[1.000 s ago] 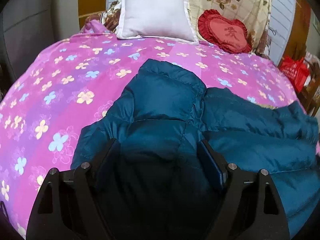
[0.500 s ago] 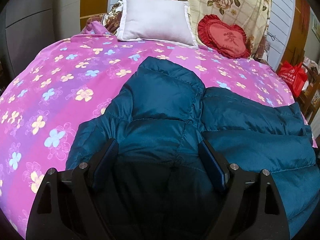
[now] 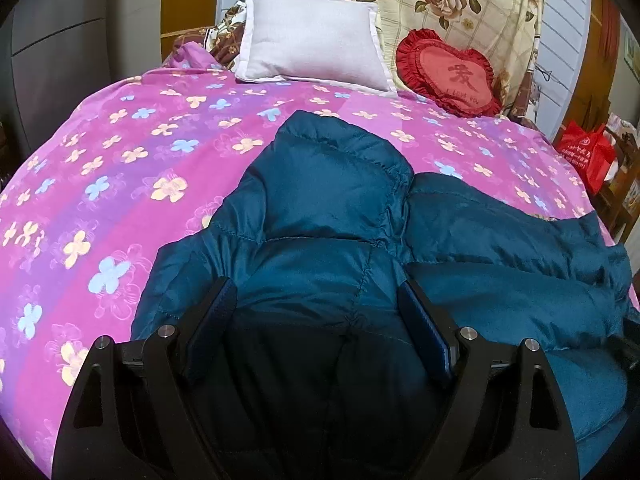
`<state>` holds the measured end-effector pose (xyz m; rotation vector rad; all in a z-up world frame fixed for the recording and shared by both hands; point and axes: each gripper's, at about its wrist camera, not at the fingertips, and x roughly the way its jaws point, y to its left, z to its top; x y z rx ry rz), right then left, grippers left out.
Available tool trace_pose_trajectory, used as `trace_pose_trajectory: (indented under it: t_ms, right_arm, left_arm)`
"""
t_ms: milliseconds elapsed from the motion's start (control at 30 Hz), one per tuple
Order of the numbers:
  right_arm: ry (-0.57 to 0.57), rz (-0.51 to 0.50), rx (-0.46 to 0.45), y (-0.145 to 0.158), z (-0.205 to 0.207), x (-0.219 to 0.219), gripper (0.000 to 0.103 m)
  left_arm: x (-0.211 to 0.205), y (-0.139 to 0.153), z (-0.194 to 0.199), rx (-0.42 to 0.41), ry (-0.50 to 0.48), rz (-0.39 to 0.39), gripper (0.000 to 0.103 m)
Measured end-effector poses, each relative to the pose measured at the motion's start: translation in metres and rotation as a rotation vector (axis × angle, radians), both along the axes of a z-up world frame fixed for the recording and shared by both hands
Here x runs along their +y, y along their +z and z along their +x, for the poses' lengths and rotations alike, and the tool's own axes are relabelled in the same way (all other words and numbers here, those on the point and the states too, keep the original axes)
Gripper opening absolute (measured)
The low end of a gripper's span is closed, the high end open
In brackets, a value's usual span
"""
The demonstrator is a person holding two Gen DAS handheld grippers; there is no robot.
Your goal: Fold large clothes
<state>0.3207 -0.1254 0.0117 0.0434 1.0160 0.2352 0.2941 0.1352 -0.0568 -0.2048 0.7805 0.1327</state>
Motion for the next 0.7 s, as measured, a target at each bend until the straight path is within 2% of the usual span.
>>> trace_pose_trajectory:
  t_ms: [100,267,333,400,500,567,633,700]
  right_arm:
    - [-0.043,0.020,-0.024,0.016,-0.005,-0.019,0.102]
    - [-0.028,0.031,-0.140,0.046,-0.054,-0.042,0.102]
    - [-0.029,0.012,-0.146,0.038,-0.073,-0.052,0.102]
    - [-0.017,-0.044,-0.064,0.010,-0.073,-0.057,0.103]
    - [0.038,-0.030,-0.092,0.004,-0.079,-0.063,0.103]
    - [0.015,-0.036,-0.112,0.019,-0.087,-0.076,0.103]
    - [-0.061,-0.043,-0.208,0.037,-0.102,-0.097,0.103]
    - [-0.108,-0.073,-0.248,0.045,-0.110,-0.113,0.103]
  left_arm:
    - [-0.001,-0.001,0.001,0.006,0.003,0.003,0.084]
    - [-0.001,-0.001,0.002,0.010,0.006,0.006,0.084]
    - [-0.001,-0.001,0.001,0.010,0.006,0.008,0.084]
    - [0.000,-0.001,0.002,0.013,0.002,0.005,0.084]
    - [0.000,0.005,0.002,0.054,-0.023,0.031,0.084]
    - [0.005,0.020,-0.014,0.051,-0.050,0.027,0.084]
    - [0.020,0.035,-0.039,0.012,-0.083,0.011,0.084]
    - [0.039,0.043,-0.062,-0.021,-0.078,0.019,0.084]
